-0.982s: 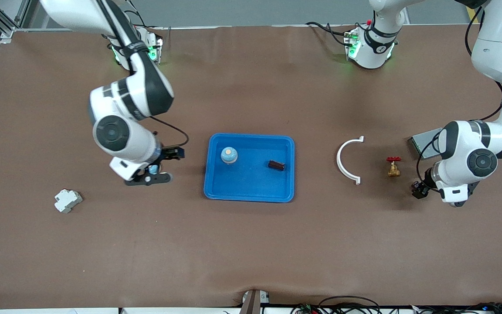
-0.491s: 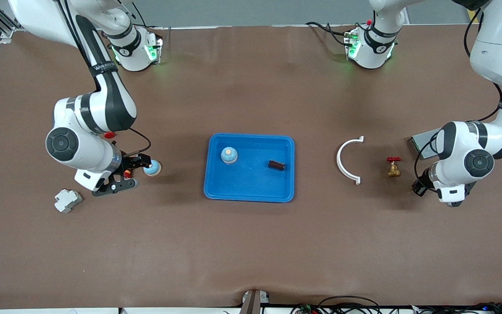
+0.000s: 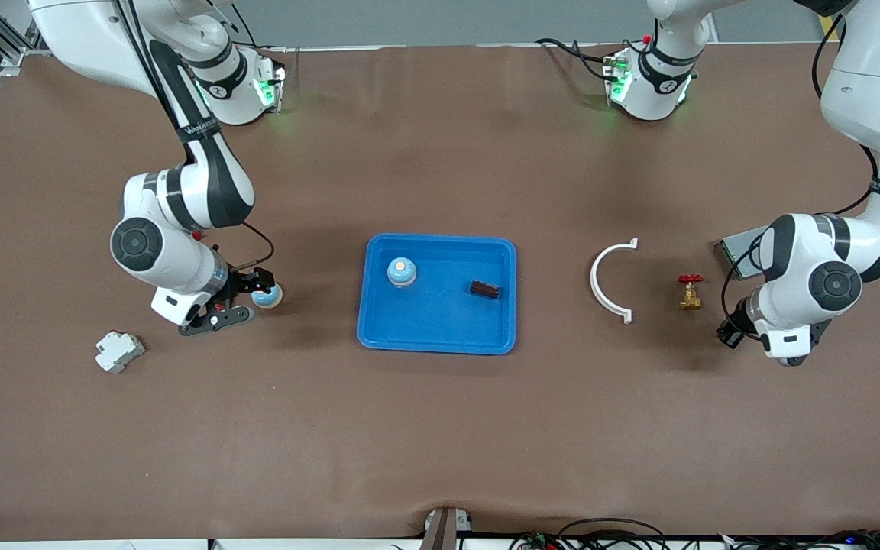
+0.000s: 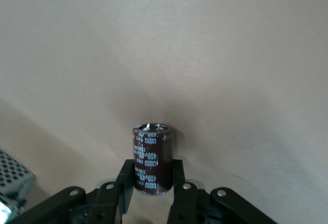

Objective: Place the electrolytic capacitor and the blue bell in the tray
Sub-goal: 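Grasp the second blue bell with the right gripper while the left gripper lifts the capacitor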

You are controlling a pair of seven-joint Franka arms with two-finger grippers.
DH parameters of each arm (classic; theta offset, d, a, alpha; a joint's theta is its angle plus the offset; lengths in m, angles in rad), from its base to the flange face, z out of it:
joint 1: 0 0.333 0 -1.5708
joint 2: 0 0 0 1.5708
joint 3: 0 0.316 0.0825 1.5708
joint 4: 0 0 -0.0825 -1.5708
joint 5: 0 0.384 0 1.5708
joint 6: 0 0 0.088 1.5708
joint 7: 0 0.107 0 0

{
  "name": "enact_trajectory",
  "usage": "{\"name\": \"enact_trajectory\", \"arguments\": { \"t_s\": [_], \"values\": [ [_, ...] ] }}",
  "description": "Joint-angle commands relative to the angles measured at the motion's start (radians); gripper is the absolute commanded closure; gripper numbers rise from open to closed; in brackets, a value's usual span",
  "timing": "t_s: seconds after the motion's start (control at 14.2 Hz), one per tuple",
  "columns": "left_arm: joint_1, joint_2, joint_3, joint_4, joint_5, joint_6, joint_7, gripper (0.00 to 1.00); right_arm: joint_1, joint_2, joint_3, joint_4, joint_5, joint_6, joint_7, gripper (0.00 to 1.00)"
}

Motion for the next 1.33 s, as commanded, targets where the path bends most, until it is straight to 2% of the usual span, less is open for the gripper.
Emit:
{"name": "enact_trajectory", "arguments": {
  "t_s": [0.0,0.14,0.35,0.56,0.91,1.26],
  "values": [
    [0.003,-0.030,-0.058,0.014,-0.001,-0.044,-0.053,1.00,-0.010,0.011,0.010,-0.036,-0.020,0.053,-0.005,0.00],
    [0.003,-0.030,-0.097,0.046,-0.007,-0.092,-0.092,1.00,-0.007,0.022,0.011,-0.074,-0.020,0.114,-0.005,0.00],
    [-0.006,-0.028,-0.169,0.081,-0.027,-0.118,-0.227,1.00,-0.003,0.054,0.011,-0.079,-0.020,0.128,-0.018,0.00],
    [-0.035,-0.010,-0.219,0.158,-0.065,-0.187,-0.364,1.00,-0.003,0.074,0.011,-0.094,-0.020,0.154,-0.029,0.00],
    [-0.182,0.019,-0.220,0.275,-0.149,-0.219,-0.477,1.00,0.001,0.103,0.013,-0.117,-0.018,0.193,-0.028,0.00],
    [-0.320,0.076,-0.213,0.373,-0.145,-0.219,-0.589,1.00,0.001,0.126,0.014,-0.117,-0.018,0.197,-0.028,0.00]
  ]
}}
